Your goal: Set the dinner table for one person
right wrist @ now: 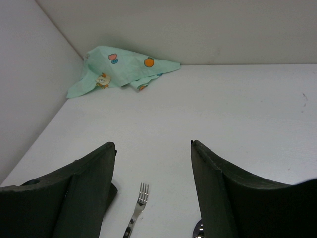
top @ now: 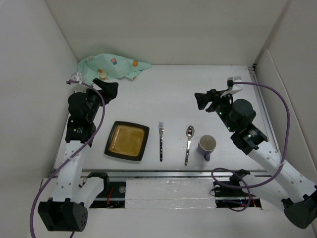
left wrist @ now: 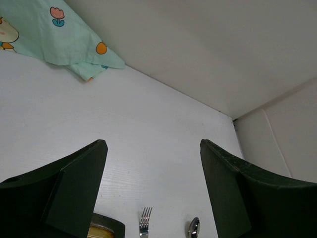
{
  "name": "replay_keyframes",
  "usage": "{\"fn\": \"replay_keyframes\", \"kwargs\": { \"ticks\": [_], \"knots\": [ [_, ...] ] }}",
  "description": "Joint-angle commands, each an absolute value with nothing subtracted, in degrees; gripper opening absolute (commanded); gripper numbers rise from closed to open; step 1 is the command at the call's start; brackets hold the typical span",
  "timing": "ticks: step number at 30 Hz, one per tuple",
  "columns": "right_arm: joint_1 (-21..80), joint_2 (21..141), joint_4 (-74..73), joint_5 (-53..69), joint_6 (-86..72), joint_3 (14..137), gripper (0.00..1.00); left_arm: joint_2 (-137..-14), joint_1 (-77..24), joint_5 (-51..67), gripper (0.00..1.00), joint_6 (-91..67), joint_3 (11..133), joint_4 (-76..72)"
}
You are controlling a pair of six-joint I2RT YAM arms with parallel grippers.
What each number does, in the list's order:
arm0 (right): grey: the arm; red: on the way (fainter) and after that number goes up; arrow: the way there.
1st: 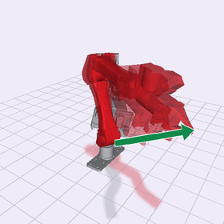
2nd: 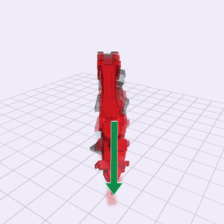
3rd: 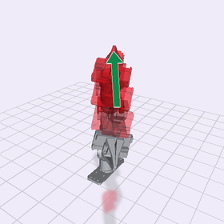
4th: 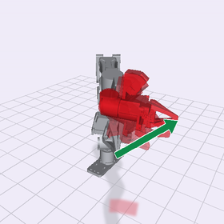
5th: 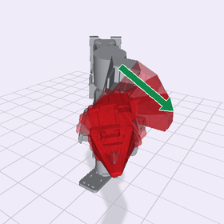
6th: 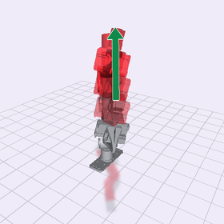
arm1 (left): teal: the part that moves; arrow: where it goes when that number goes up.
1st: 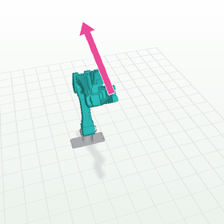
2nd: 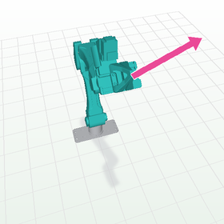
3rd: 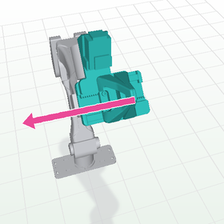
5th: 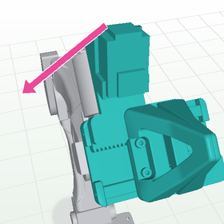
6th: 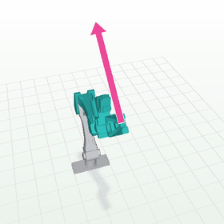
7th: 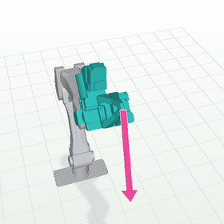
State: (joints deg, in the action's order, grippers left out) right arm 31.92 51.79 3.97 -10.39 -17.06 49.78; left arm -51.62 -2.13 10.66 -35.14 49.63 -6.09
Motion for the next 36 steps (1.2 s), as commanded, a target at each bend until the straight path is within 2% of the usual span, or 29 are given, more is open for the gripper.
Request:
{"fn": "replay_keyframes", "kwargs": {
  "ticks": [1, 2, 3, 4, 5, 6, 7, 9, 10, 14, 15, 16, 19, 21, 24, 25, 29, 32, 34, 36],
  "knots": [
    [31.6, 51.3, 5.8, -11.6, -17.3, 49.7, 0.47, -53.5, -1.8, 7.3, 0.71, -38.0, 50.6, -11.9],
    [31.6, 51.3, 5.8, -11.6, -17.3, 49.7, 0.47, -54.5, -1.8, 6.9, 0.71, -38.0, 50.8, -12.0],
    [31.6, 51.3, 5.9, -11.3, -17.5, 49.4, 0.4, -55.4, -1.8, 6.2, 0.69, -38.8, 51.3, -13.0],
    [31.6, 51.8, 6.2, -11.1, -17.7, 49.1, 0.28, -56.7, -1.8, 5.2, 0.6, -39.5, 51.9, -13.6],
    [31.6, 51.9, 7.1, -10.6, -17.8, 48.9, 0.08, -59.2, -1.8, 3.1, 0.56, -40.3, 52.9, -14.3],
    [31.0, 52.4, 7.2, -9.3, -17.8, 48.9, 0.03, -60.8, -1.8, 1.7, 0.5, -40.8, 53.8, -15.5],
    [31.0, 52.6, 6.9, -8.6, -17.6, 49.1, 0.0, -62.8, -1.8, 0.5, 0.26, -41.2, 55.1, -15.5],
    [31.0, 53.3, 5.4, -7.7, -17.5, 49.7, 0.0, -69.8, -1.8, -3.2, 0.11, -40.9, 60.2, -14.2],
    [31.0, 53.3, 5.2, -7.6, -17.5, 49.5, 0.0, -72.5, -1.8, -4.6, 0.0, -39.8, 62.3, -13.0],
    [31.0, 53.2, 4.2, -6.9, -16.9, 48.5, 0.0, -89.9, 1.2, -8.0, 0.02, -39.4, 78.5, -7.2],
    [31.0, 52.7, 3.7, -6.9, -17.0, 48.3, 0.0, -92.9, 3.5, -8.0, 0.09, -39.6, 81.5, -4.0],
    [31.0, 52.3, 3.6, -6.9, -16.9, 47.8, 0.0, -95.9, 4.8, -7.7, 0.22, -39.9, 84.3, -2.2],
    [31.0, 52.3, 6.5, -6.5, -17.0, 45.4, 0.02, -107.1, 8.8, -8.1, 0.3, -39.7, 95.2, 4.2],
    [31.0, 53.4, 6.8, -5.5, -17.3, 45.4, 0.23, -114.1, 10.1, -10.3, 0.3, -38.6, 102.4, 8.8],
    [31.6, 55.1, 8.8, -3.3, -17.3, 45.2, 0.4, -122.0, 10.7, -12.1, 0.33, -36.8, 108.9, 11.7],
    [31.6, 56.5, 8.8, -2.7, -17.1, 45.3, 0.46, -123.6, 11.4, -12.4, 0.4, -36.5, 110.0, 11.9],
    [32.7, 59.4, 8.8, -2.0, -17.2, 46.2, 0.49, -134.4, 12.0, -11.3, 0.46, -35.8, 120.0, 14.3],
    [34.0, 61.9, 11.6, -2.0, -18.2, 45.7, 0.51, -141.1, 12.0, -10.4, 0.47, -35.9, 126.6, 16.8],
    [34.6, 63.7, 12.7, -1.3, -18.2, 46.3, 0.51, -143.5, 12.0, -10.6, 0.54, -35.9, 128.9, 17.7],
    [35.2, 66.5, 12.8, -1.0, -17.9, 47.2, 0.51, -146.3, 12.0, -10.3, 0.56, -35.2, 131.7, 17.4]
  ]
}}
